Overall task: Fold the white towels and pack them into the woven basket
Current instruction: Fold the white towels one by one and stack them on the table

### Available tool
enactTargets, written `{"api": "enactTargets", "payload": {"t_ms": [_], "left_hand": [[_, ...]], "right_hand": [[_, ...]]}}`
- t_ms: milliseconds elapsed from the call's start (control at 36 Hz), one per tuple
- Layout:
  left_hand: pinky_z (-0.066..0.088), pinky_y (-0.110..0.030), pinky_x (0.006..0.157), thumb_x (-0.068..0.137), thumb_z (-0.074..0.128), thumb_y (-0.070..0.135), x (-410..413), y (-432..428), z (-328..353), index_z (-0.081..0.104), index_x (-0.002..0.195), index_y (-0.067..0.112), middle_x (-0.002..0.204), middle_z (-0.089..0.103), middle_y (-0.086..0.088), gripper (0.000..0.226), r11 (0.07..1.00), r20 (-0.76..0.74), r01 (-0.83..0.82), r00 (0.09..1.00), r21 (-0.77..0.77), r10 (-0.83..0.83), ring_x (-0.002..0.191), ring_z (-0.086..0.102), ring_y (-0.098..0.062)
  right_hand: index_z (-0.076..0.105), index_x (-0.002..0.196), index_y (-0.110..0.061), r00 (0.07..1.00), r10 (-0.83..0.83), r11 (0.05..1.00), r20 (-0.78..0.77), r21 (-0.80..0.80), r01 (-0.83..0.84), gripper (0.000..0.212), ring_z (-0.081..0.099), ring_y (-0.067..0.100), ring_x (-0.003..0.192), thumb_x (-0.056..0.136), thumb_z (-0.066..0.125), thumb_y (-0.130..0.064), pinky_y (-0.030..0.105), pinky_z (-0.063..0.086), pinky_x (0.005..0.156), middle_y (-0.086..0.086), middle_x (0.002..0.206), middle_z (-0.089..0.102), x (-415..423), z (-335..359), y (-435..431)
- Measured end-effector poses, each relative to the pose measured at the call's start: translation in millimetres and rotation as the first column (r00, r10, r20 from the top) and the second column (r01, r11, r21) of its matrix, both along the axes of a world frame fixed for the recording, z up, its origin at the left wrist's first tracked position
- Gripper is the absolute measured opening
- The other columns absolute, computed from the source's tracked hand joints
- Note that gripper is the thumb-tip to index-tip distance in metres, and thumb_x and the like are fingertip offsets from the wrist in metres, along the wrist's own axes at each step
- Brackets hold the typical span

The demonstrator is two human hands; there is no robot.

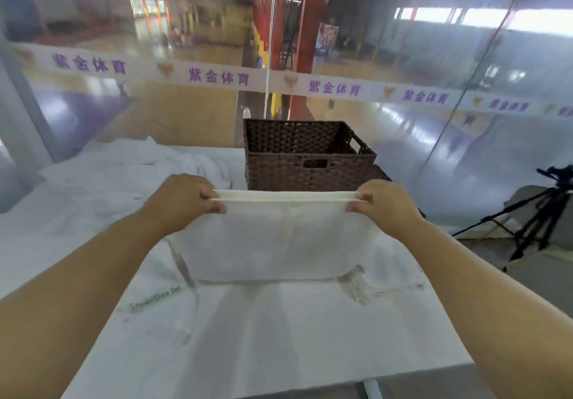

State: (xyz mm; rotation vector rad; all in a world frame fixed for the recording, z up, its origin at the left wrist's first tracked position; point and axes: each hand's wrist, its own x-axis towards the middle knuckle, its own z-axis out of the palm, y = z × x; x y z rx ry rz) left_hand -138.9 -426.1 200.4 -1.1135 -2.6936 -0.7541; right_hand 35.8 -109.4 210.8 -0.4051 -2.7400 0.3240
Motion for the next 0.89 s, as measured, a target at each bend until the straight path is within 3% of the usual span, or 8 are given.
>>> {"api": "enactTargets", "payload": {"t_ms": [139,222,333,417,611,722,806,889], "left_hand": [[0.040,-0.017,0.065,0.065,0.082,0.035,3,-6,64,0.067,0.053,0.039,0.071,0.065,0.020,0.020,0.998,0.027,-0.001,1.000,0.063,-0.001,0.071,0.057,-0.003],[0.044,-0.019,0.070,0.065,0.082,0.032,4,-11,94,0.069,0.055,0.040,0.075,0.069,0.018,0.018,0.998,0.073,0.060,0.996,0.000,-0.060,0.076,0.060,-0.003],[0.039,-0.006,0.054,0.063,0.084,0.028,9,-17,125,0.069,0.053,0.045,0.061,0.064,0.025,0.024,0.975,0.142,0.148,0.982,-0.167,-0.124,0.063,0.057,0.009],[0.037,-0.003,0.055,0.061,0.084,0.028,10,-17,139,0.067,0.053,0.049,0.058,0.060,0.028,0.028,0.943,0.158,0.192,0.975,-0.270,-0.153,0.061,0.054,0.012],[0.039,-0.006,0.053,0.061,0.083,0.022,-3,-10,129,0.066,0.056,0.050,0.062,0.062,0.028,0.034,0.926,0.213,0.207,0.967,-0.317,-0.143,0.062,0.055,0.009],[0.039,-0.022,0.056,0.060,0.080,0.010,-19,-1,108,0.062,0.066,0.036,0.063,0.061,0.014,0.032,0.980,0.152,0.085,0.987,-0.178,-0.058,0.062,0.053,-0.004],[0.045,-0.028,0.064,0.063,0.079,0.006,-27,4,101,0.051,0.080,0.032,0.076,0.062,0.003,0.042,1.000,0.123,-0.010,0.992,-0.029,0.014,0.073,0.056,-0.016],[0.035,-0.006,0.066,0.065,0.080,0.005,-32,6,106,0.067,0.084,0.018,0.081,0.066,-0.002,0.027,0.999,-0.064,-0.029,0.997,0.043,0.031,0.075,0.053,-0.016]], "right_hand": [[0.066,0.063,-0.028,0.997,0.030,0.995,-0.068,-0.093,-0.036,0.019,0.057,0.010,0.071,0.072,0.079,-0.039,0.022,0.039,0.061,-0.011,0.072,0.063,4,63,3],[0.065,0.053,-0.034,0.997,0.079,0.981,0.013,-0.179,-0.075,0.022,0.058,0.004,0.065,0.065,0.083,-0.038,0.018,0.037,0.058,-0.011,0.068,0.066,13,96,3],[0.071,0.059,-0.031,0.975,0.166,0.967,0.147,-0.218,-0.132,0.014,0.058,-0.005,0.058,0.064,0.084,-0.035,0.012,0.040,0.054,-0.017,0.065,0.067,26,132,1],[0.069,0.054,-0.036,0.947,0.232,0.955,0.222,-0.237,-0.178,0.020,0.059,-0.006,0.057,0.066,0.084,-0.028,0.008,0.040,0.051,-0.019,0.062,0.066,30,146,0],[0.070,0.064,-0.033,0.911,0.231,0.967,0.343,-0.188,-0.174,0.016,0.063,-0.002,0.066,0.066,0.084,-0.025,0.010,0.042,0.057,-0.018,0.069,0.068,8,136,13],[0.063,0.064,-0.034,0.953,0.168,0.985,0.253,-0.081,-0.153,0.022,0.057,-0.001,0.068,0.067,0.083,-0.023,0.013,0.035,0.058,-0.016,0.070,0.062,-21,115,23],[0.059,0.076,-0.035,0.985,0.144,0.982,0.094,-0.134,-0.131,0.033,0.057,0.000,0.075,0.064,0.084,-0.016,0.014,0.035,0.061,-0.014,0.080,0.062,-35,108,31],[0.061,0.099,-0.036,0.991,0.125,0.981,-0.055,-0.145,-0.132,0.044,0.052,-0.011,0.076,0.067,0.083,-0.015,0.006,0.031,0.064,-0.022,0.084,0.056,-45,110,33]]}}
